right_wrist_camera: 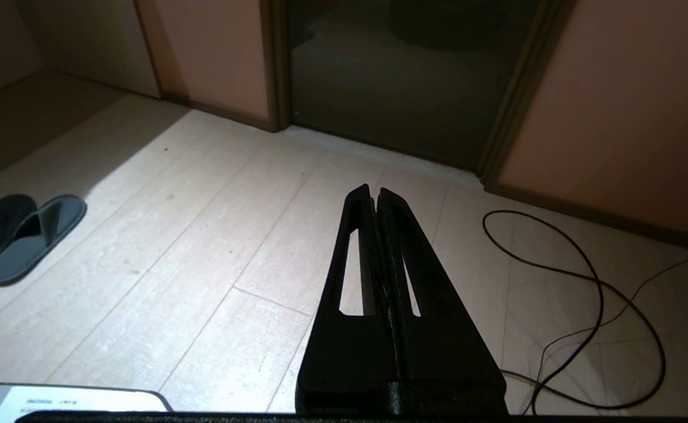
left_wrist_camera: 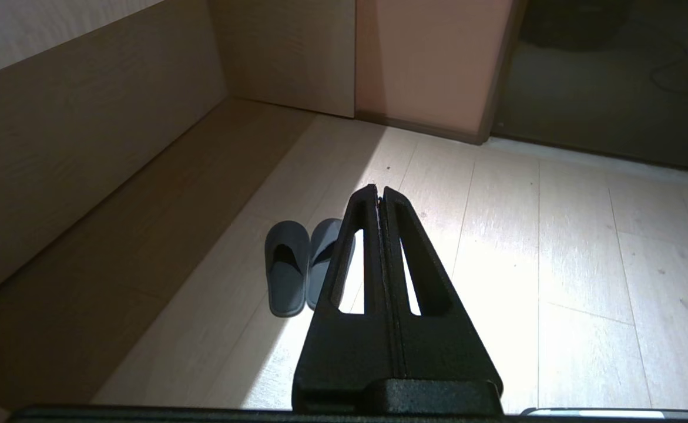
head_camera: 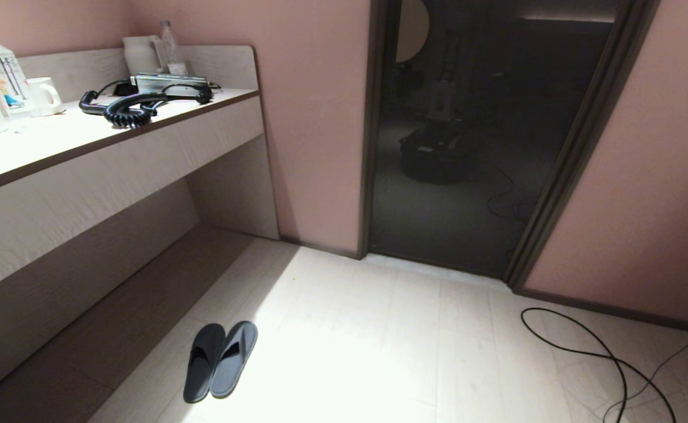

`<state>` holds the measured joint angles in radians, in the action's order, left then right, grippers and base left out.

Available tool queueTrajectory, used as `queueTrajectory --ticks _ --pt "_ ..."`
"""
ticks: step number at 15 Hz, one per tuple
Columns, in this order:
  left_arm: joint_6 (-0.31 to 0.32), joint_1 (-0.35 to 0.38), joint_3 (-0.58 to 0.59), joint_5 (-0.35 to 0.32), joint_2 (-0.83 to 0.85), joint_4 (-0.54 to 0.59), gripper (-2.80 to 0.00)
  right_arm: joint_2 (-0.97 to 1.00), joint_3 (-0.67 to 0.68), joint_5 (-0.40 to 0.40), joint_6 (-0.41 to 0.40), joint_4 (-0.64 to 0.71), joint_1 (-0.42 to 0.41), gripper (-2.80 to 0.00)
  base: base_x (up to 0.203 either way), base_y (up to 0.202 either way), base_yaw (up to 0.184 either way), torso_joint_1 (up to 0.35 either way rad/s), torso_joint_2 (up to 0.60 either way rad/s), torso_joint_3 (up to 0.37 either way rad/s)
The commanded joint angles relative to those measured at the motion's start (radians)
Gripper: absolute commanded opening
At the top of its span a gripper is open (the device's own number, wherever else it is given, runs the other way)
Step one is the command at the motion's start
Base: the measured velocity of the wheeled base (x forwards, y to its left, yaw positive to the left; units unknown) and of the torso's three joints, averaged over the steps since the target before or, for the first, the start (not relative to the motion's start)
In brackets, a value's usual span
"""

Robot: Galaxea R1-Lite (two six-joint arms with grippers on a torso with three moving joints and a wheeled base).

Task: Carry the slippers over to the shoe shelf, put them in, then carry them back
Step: Pick up the slippers on the floor

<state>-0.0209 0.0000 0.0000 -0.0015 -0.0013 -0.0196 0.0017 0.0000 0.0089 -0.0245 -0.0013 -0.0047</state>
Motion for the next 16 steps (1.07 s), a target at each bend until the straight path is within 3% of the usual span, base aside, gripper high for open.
queueTrajectory --ticks 1,16 --pt "0.000 0.000 0.008 0.000 0.001 0.000 -2.80 0.000 0.000 0.000 0.000 0.000 0.000 -2.80 0.000 0.000 0.000 0.000 0.00 0.000" --pt "-0.001 0.000 0.008 0.000 0.001 0.000 -2.80 0.001 0.000 0.000 0.000 0.000 0.000 -2.80 0.000 0.000 0.000 0.002 0.00 -0.179"
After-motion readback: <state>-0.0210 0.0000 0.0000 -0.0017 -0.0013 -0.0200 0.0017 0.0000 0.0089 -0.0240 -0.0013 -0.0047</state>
